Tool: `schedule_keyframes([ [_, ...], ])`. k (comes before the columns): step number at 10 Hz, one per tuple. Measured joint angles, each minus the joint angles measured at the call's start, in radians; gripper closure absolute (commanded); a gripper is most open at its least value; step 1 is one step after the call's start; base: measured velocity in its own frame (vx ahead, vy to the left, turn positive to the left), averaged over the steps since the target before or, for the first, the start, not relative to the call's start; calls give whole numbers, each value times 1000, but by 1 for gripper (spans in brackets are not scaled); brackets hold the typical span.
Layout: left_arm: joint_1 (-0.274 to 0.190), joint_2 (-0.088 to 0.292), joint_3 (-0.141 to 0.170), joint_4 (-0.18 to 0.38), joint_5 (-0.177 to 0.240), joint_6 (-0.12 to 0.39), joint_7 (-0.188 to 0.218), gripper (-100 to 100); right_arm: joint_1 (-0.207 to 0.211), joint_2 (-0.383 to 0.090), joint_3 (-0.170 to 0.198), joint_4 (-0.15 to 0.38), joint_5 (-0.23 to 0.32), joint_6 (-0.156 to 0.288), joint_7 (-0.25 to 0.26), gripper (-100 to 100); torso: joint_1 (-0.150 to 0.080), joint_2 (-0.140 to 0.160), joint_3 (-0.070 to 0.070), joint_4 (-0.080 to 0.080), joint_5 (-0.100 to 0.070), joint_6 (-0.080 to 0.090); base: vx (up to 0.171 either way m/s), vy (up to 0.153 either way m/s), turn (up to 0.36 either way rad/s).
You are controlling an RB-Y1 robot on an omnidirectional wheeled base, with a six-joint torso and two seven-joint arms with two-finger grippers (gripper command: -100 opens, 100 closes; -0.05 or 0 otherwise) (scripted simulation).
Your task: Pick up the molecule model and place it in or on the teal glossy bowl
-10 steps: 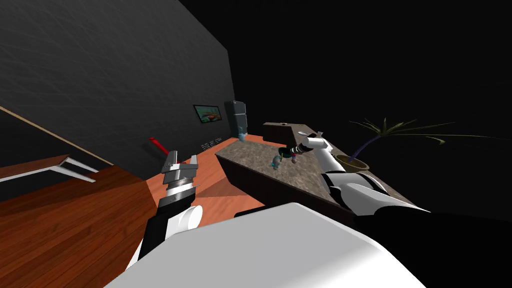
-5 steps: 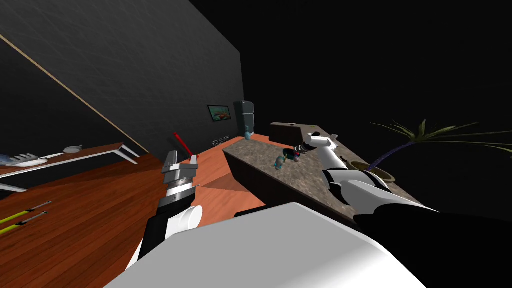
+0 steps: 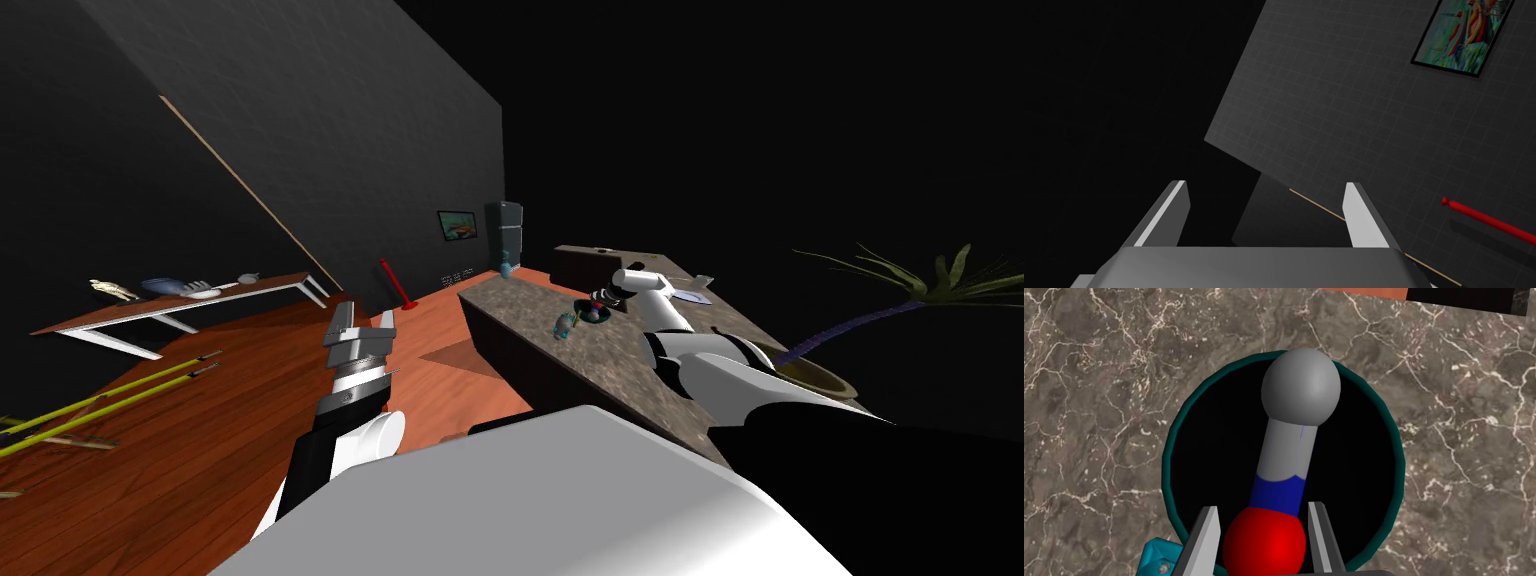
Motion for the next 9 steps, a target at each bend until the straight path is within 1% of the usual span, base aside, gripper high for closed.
schedule_keyframes([
  [2, 0, 0, 0, 0, 0, 0, 0, 0, -26, -5, -8, 40, 12, -18, -9, 100, 2, -1, 0, 0, 1, 1, -49, -56, 170],
  [3, 0, 0, 0, 0, 0, 0, 0, 0, -40, -7, -12, 59, 20, -27, -15, 100, 2, -1, 0, 0, 1, 0, -21, -23, 66],
  [4, 0, 0, 0, 0, 0, 0, 0, 0, -42, -7, -13, 60, 20, -30, -17, -100, 3, -1, -1, 0, 1, 2, 0, 0, 0],
  [8, 0, 0, 0, 0, 0, 0, 0, 0, -42, -7, -13, 60, 20, -30, -17, -100, 5, -3, -1, 0, 1, 2, 0, 0, 0],
  [9, 0, 0, 0, 0, 0, 0, 0, 0, -42, -7, -13, 60, 20, -30, -17, 0, 5, -3, -1, 0, 1, 2, 0, 0, 0],
])
